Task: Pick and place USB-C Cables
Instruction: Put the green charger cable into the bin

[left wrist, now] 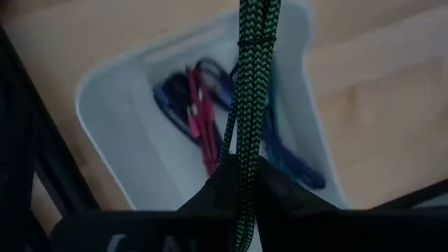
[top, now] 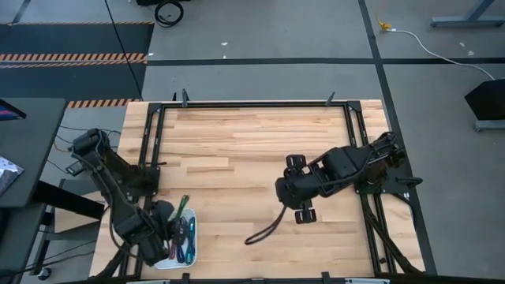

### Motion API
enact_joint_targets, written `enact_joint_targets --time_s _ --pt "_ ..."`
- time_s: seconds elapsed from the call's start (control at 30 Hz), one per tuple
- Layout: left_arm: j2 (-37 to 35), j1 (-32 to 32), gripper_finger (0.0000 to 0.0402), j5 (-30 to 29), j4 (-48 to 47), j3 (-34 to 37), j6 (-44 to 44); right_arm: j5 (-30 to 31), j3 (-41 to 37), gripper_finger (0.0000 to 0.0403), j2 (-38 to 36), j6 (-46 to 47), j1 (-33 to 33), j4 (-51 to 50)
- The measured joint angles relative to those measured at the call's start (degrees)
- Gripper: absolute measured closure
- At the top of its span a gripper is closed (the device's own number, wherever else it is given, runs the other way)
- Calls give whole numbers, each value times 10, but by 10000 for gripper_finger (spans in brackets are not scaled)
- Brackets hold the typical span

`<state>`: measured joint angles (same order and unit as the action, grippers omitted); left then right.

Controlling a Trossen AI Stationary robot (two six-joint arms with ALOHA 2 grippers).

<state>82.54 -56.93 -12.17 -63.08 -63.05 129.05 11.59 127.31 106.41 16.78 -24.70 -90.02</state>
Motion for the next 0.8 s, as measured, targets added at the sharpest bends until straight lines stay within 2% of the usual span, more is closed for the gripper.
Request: enact_joint_targets --time_s 0.2,0.4,0.6,0.8 --pt "4 -17 374 8 102 47 12 -8 0 213 0 11 -31 0" --pt "36 -36 374 24 151 45 16 2 0 213 0 9 -45 0" --pt "38 -55 374 27 179 34 21 13 0 213 0 17 -45 0" --pt "42 -57 374 31 164 34 10 14 0 213 0 45 -46 0"
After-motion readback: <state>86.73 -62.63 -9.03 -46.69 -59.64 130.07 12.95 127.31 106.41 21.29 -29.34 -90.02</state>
